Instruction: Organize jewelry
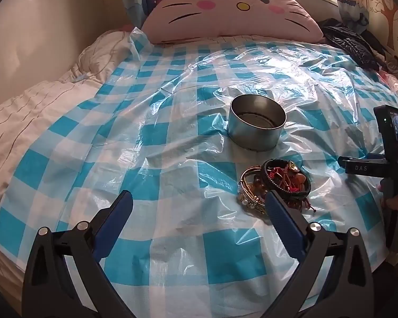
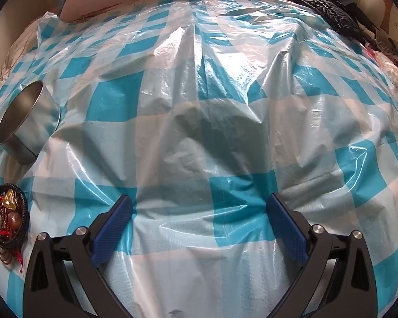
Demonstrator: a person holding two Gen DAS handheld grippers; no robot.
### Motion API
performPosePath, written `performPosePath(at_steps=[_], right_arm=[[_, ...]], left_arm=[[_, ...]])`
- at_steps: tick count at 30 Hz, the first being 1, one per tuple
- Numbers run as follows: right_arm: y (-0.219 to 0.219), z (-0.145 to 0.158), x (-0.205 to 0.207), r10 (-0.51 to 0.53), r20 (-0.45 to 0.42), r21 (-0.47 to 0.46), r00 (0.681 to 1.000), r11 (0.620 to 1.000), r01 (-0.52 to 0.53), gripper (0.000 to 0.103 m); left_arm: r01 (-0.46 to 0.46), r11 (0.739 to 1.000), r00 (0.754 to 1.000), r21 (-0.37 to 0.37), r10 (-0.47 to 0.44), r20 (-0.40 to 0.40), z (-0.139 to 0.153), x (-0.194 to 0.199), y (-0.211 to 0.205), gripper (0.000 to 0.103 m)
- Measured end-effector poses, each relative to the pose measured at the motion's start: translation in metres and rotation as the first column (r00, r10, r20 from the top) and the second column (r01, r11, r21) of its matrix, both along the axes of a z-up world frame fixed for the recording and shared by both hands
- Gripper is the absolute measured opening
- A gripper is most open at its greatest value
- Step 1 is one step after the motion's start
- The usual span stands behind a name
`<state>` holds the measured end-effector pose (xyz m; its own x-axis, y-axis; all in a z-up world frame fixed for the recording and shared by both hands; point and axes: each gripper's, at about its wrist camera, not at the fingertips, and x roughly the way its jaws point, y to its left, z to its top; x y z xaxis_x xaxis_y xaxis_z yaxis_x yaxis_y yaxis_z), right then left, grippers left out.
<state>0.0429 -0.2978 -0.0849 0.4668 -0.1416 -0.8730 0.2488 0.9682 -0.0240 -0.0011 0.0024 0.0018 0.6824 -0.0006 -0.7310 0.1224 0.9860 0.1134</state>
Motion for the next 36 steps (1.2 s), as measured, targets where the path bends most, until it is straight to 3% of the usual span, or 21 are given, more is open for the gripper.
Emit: performPosePath(at_steps=[4,7,9,12,15,19,23,29,36], right_arm=[[0.025,0.039,-0.034,0.017,0.159,0.027,0.987,0.999,-0.022,0.096],[0.043,0.068,-0.053,0.059,0.212,0.081,0.976,0.994,-0.077,0.096],[0.069,0.081,-0.075,0.082,0.249,0.013,0.965,0.996,-0.087,0.096],[0.091,0.084,-0.097,0.04,0.259,-0.06,0.965,0.998,-0.026,0.096],[0.1,0.081,-0.107,0.064,0.263,0.001,0.963,0.998,-0.067,0.096],[0.117,0.088,-0.118,0.1,0.331,-0.068,0.938,0.994,-0.082,0.096],[0.102,0.101,-0.125,0.06,0.387,-0.018,0.92,0.998,-0.058,0.096],[0.094,0.089,-0.107,0.022,0.305,-0.034,0.952,0.999,-0.012,0.096],[0.101,0.093,-0.112,0.066,0.341,-0.038,0.938,0.998,-0.056,0.096]], left_arm=[[-0.002,1.0,1.0,0.006,0.002,-0.004,-0.001,0.001,-0.002,0.096],[0.025,0.999,0.999,-0.032,-0.026,-0.023,-0.002,0.002,-0.007,0.096],[0.061,0.998,0.998,-0.005,-0.061,-0.018,-0.003,-0.001,-0.01,0.096],[0.092,0.996,0.996,0.022,-0.092,-0.006,-0.001,-0.002,-0.015,0.096],[0.099,0.995,0.995,0.009,-0.099,-0.017,-0.003,-0.003,-0.014,0.096],[0.085,0.996,0.996,0.034,-0.085,-0.008,-0.007,-0.003,-0.011,0.096],[0.084,0.996,0.996,-0.01,-0.084,-0.01,-0.004,0.0,-0.005,0.096],[0.087,0.996,0.996,-0.008,-0.087,-0.006,-0.006,0.01,-0.008,0.096],[0.073,0.997,0.997,-0.016,-0.073,0.031,-0.004,0.006,-0.007,0.096]])
